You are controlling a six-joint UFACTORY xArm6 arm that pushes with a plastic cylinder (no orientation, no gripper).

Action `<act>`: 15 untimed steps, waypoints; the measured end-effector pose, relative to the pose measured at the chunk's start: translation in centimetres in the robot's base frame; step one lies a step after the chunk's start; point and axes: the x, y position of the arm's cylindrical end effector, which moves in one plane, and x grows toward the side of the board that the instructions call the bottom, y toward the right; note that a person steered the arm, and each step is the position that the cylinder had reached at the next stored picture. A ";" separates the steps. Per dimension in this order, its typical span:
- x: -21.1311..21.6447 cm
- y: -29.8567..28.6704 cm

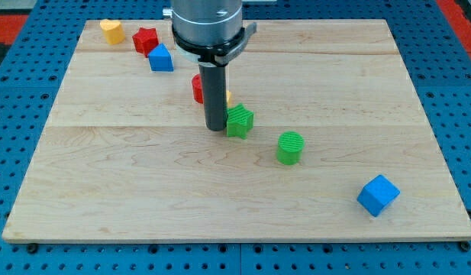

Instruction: Place the blue cube to the bottom left corner

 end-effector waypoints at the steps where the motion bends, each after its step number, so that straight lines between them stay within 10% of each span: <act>1: 0.9 0.1; 5: 7.8 -1.5; 7: 11.8 7.3; 11: 2.6 17.3; 15: 6.6 25.0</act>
